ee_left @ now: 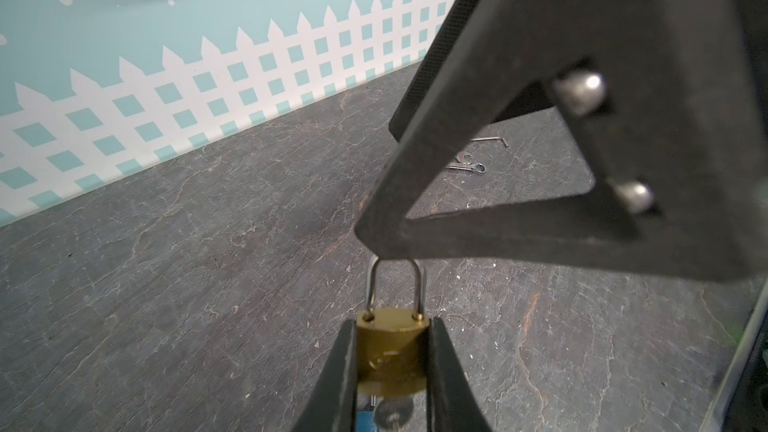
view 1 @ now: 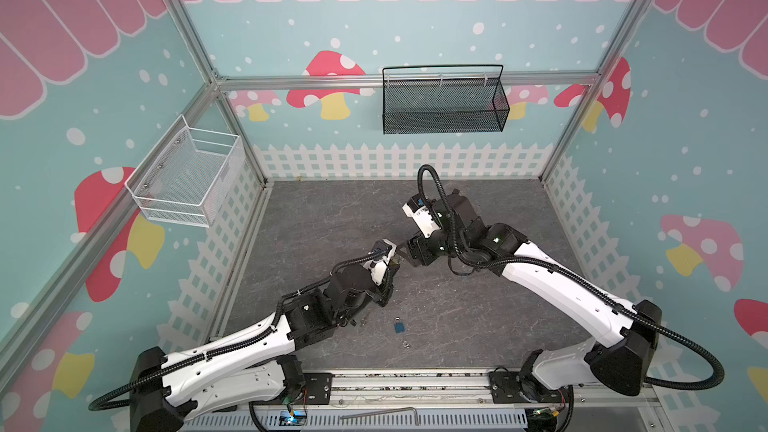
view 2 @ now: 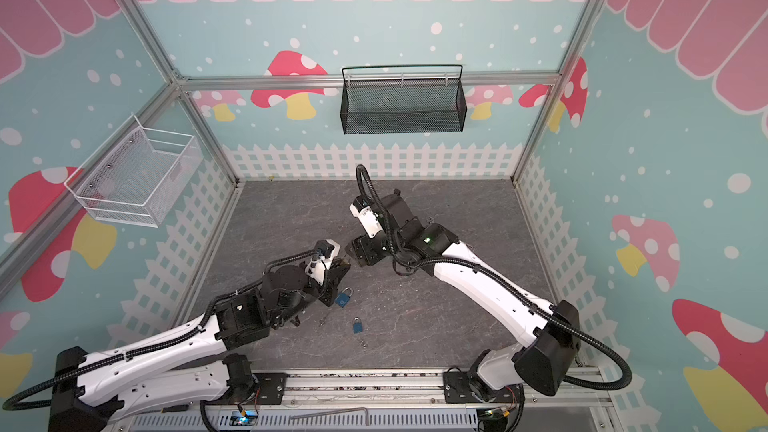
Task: Unlock with the key
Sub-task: 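Open and withdraw the right gripper while the left gripper holds the padlock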
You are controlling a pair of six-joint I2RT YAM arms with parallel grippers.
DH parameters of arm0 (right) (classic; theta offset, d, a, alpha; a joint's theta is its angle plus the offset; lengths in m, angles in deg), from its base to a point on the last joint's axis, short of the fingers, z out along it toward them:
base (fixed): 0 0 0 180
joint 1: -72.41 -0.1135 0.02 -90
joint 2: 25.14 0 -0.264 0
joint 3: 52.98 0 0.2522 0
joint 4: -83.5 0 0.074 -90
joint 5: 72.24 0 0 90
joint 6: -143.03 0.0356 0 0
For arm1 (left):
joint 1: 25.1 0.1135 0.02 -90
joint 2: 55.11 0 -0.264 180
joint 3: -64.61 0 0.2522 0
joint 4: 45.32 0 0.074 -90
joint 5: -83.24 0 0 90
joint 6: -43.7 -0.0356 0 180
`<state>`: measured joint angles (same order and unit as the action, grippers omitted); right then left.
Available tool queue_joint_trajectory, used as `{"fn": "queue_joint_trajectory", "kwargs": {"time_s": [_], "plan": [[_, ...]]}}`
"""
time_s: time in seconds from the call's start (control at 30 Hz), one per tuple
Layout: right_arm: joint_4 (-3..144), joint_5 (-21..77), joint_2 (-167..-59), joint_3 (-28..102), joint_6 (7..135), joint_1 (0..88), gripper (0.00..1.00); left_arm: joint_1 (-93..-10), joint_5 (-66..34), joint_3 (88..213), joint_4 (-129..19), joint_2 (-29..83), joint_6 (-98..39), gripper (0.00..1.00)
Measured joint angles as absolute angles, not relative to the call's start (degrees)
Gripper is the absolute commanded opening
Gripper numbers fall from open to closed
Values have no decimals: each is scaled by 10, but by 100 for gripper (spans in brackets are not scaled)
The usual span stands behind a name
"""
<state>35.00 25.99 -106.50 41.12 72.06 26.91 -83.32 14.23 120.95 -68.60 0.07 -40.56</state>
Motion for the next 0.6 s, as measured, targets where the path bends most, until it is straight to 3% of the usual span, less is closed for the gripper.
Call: {"fn": "queue_joint_trajectory", "kwargs": {"time_s": [0.6], "plan": [[298, 241, -1103, 463, 679, 268, 75, -833, 142, 1215, -684, 0, -419, 0]]}}
